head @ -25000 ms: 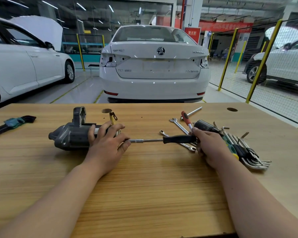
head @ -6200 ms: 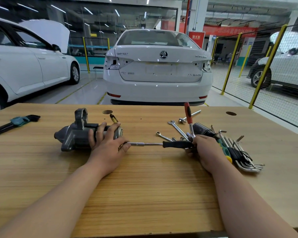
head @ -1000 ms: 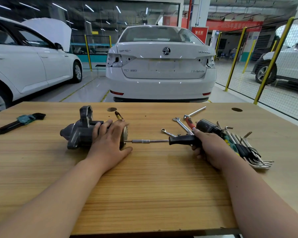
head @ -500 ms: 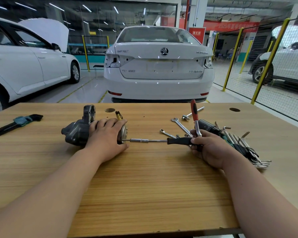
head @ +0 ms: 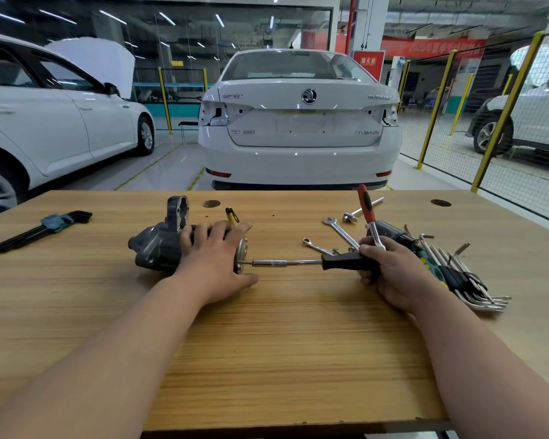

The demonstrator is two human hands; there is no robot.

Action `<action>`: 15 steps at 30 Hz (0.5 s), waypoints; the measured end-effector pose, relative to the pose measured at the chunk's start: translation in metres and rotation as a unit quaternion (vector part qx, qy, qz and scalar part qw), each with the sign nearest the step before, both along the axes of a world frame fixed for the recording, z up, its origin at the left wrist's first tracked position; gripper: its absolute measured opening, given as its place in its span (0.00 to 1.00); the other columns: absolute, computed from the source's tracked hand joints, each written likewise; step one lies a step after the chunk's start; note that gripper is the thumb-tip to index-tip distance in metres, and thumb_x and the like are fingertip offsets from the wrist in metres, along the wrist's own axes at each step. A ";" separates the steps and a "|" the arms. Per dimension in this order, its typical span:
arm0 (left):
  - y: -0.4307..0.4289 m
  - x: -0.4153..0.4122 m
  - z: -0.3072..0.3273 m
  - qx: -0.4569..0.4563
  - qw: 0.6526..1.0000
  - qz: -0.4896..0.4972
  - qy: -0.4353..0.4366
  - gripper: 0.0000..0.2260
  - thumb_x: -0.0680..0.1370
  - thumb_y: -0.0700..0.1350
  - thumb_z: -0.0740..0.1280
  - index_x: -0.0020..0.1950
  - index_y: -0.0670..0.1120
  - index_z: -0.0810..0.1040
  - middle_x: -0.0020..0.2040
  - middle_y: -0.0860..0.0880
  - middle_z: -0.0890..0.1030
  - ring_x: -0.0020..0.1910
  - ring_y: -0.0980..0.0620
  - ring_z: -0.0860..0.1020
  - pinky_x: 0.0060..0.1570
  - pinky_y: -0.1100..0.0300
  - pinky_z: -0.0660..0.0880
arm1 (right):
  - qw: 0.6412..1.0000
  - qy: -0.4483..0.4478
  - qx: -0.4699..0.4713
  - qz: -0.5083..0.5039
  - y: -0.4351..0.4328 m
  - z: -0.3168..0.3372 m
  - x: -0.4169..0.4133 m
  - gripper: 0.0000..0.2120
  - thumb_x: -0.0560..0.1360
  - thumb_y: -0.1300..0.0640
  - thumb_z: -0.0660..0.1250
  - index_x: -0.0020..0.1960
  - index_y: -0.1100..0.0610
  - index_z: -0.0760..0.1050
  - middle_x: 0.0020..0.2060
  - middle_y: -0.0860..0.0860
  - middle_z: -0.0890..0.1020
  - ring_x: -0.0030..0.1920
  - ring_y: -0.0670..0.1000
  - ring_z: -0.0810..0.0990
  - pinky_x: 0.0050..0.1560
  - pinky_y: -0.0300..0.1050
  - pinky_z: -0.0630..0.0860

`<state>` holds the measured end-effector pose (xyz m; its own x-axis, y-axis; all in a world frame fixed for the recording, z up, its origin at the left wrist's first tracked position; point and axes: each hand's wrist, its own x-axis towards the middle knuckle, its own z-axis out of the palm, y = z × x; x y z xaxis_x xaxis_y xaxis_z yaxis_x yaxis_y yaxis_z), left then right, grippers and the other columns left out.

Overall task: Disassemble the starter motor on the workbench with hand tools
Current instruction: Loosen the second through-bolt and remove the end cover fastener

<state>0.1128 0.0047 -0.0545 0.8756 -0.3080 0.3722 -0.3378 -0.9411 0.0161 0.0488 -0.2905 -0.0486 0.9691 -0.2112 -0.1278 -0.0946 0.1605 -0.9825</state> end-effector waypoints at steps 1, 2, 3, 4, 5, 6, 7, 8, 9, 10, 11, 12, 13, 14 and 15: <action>0.000 0.000 -0.001 -0.002 1.000 -0.001 0.004 0.42 0.64 0.73 0.62 0.71 0.65 0.44 0.72 0.52 0.56 0.71 0.46 0.47 0.70 0.41 0.38 | 1.000 -0.003 0.012 0.004 -0.001 0.000 0.000 0.05 0.80 0.63 0.64 0.53 0.55 0.75 0.46 0.60 0.77 0.33 0.52 0.74 0.30 0.44 0.74; 0.000 0.000 -0.001 -0.005 1.000 0.000 0.010 0.42 0.64 0.74 0.61 0.71 0.65 0.44 0.73 0.52 0.56 0.72 0.46 0.46 0.69 0.41 0.37 | 1.000 -0.006 0.023 0.006 -0.001 0.000 0.000 0.07 0.80 0.64 0.64 0.53 0.54 0.75 0.47 0.60 0.77 0.35 0.53 0.73 0.31 0.44 0.74; 0.000 0.000 -0.001 -0.008 1.000 0.003 0.015 0.43 0.63 0.74 0.61 0.72 0.65 0.45 0.74 0.52 0.55 0.73 0.46 0.45 0.69 0.41 0.35 | 0.999 -0.011 0.035 0.005 -0.001 -0.001 0.000 0.08 0.79 0.66 0.64 0.53 0.54 0.76 0.48 0.60 0.77 0.36 0.53 0.73 0.32 0.44 0.74; 0.000 0.000 -0.002 -0.010 1.000 0.006 0.018 0.43 0.63 0.74 0.61 0.72 0.65 0.45 0.74 0.52 0.55 0.74 0.46 0.44 0.69 0.41 0.34 | 0.999 -0.017 0.045 0.001 0.000 0.000 0.001 0.10 0.79 0.67 0.63 0.53 0.54 0.76 0.48 0.60 0.76 0.37 0.54 0.73 0.34 0.45 0.73; 0.000 -0.001 -0.002 -0.012 1.000 0.009 0.020 0.42 0.64 0.74 0.61 0.73 0.65 0.46 0.75 0.52 0.55 0.74 0.47 0.43 0.68 0.41 0.33 | 0.998 -0.022 0.055 -0.005 0.000 0.000 0.001 0.11 0.78 0.68 0.63 0.53 0.53 0.76 0.49 0.59 0.76 0.40 0.54 0.74 0.35 0.45 0.73; -0.001 -0.001 -0.002 -0.015 1.000 0.012 0.019 0.42 0.64 0.74 0.61 0.73 0.65 0.46 0.75 0.52 0.55 0.74 0.47 0.43 0.68 0.42 0.32 | 0.998 -0.025 0.065 -0.010 0.000 -0.001 0.001 0.12 0.78 0.70 0.63 0.53 0.54 0.77 0.50 0.58 0.76 0.42 0.54 0.76 0.37 0.46 0.73; -0.001 -0.002 -0.003 -0.018 1.000 0.013 0.016 0.42 0.65 0.73 0.62 0.73 0.65 0.47 0.75 0.52 0.55 0.74 0.48 0.42 0.68 0.42 0.32 | 0.997 -0.025 0.076 -0.014 0.000 -0.001 0.001 0.13 0.77 0.71 0.63 0.54 0.54 0.77 0.52 0.58 0.76 0.46 0.55 0.77 0.38 0.46 0.73; -0.002 -0.002 -0.004 -0.020 1.000 0.014 0.009 0.41 0.65 0.73 0.62 0.72 0.64 0.46 0.75 0.52 0.54 0.74 0.48 0.42 0.67 0.42 0.31 | 0.995 -0.022 0.091 -0.016 -0.001 -0.002 0.002 0.14 0.77 0.71 0.62 0.55 0.55 0.77 0.53 0.58 0.75 0.49 0.56 0.78 0.40 0.47 0.75; -0.003 -0.003 -0.006 -0.020 1.000 0.015 -0.001 0.41 0.66 0.72 0.61 0.72 0.64 0.46 0.74 0.52 0.54 0.74 0.48 0.41 0.67 0.42 0.30 | 0.994 -0.018 0.105 -0.017 -0.002 -0.002 0.002 0.14 0.77 0.71 0.62 0.56 0.56 0.77 0.55 0.58 0.75 0.52 0.57 0.78 0.42 0.47 0.76; -0.003 -0.005 -0.007 -0.018 1.000 0.015 -0.012 0.40 0.66 0.72 0.61 0.72 0.64 0.45 0.74 0.52 0.53 0.73 0.49 0.41 0.66 0.43 0.28 | 0.993 -0.015 0.117 -0.018 -0.002 -0.002 0.002 0.14 0.77 0.71 0.62 0.56 0.56 0.76 0.56 0.58 0.75 0.53 0.57 0.78 0.42 0.47 0.77; -0.003 -0.008 -0.009 -0.017 0.999 0.015 -0.023 0.40 0.67 0.72 0.60 0.72 0.63 0.44 0.74 0.52 0.52 0.73 0.49 0.40 0.64 0.44 0.26 | 0.992 -0.018 0.123 -0.020 -0.001 -0.001 0.001 0.12 0.78 0.69 0.62 0.56 0.57 0.76 0.55 0.58 0.75 0.53 0.57 0.78 0.41 0.47 0.78; -0.003 -0.010 -0.011 -0.020 0.999 0.012 -0.035 0.39 0.68 0.71 0.60 0.72 0.63 0.44 0.74 0.52 0.51 0.73 0.50 0.39 0.62 0.45 0.24 | 0.992 -0.024 0.120 -0.021 0.000 0.000 0.001 0.09 0.79 0.67 0.63 0.56 0.57 0.76 0.54 0.58 0.76 0.52 0.56 0.79 0.39 0.46 0.79; -0.003 -0.012 -0.014 -0.024 0.999 0.008 -0.046 0.37 0.68 0.71 0.59 0.71 0.64 0.45 0.74 0.52 0.51 0.73 0.50 0.39 0.61 0.47 0.23 | 0.994 -0.029 0.102 -0.022 0.001 0.001 0.000 0.07 0.80 0.63 0.63 0.56 0.57 0.76 0.52 0.58 0.77 0.51 0.56 0.79 0.38 0.46 0.80; -0.003 -0.015 -0.016 -0.028 0.998 0.003 -0.055 0.35 0.69 0.70 0.59 0.71 0.64 0.46 0.73 0.53 0.51 0.73 0.50 0.39 0.61 0.47 0.22 | 0.997 -0.030 0.061 -0.025 0.002 0.002 -0.001 0.05 0.81 0.59 0.63 0.56 0.57 0.76 0.51 0.58 0.77 0.51 0.56 0.79 0.41 0.48 0.81; -0.002 -0.017 -0.018 -0.035 0.997 -0.004 -0.062 0.33 0.70 0.69 0.58 0.70 0.65 0.48 0.73 0.53 0.51 0.73 0.50 0.39 0.62 0.47 0.23 | 0.999 -0.029 -0.002 -0.031 0.003 0.002 -0.002 0.06 0.81 0.56 0.63 0.56 0.56 0.75 0.51 0.58 0.78 0.50 0.56 0.80 0.47 0.51 0.82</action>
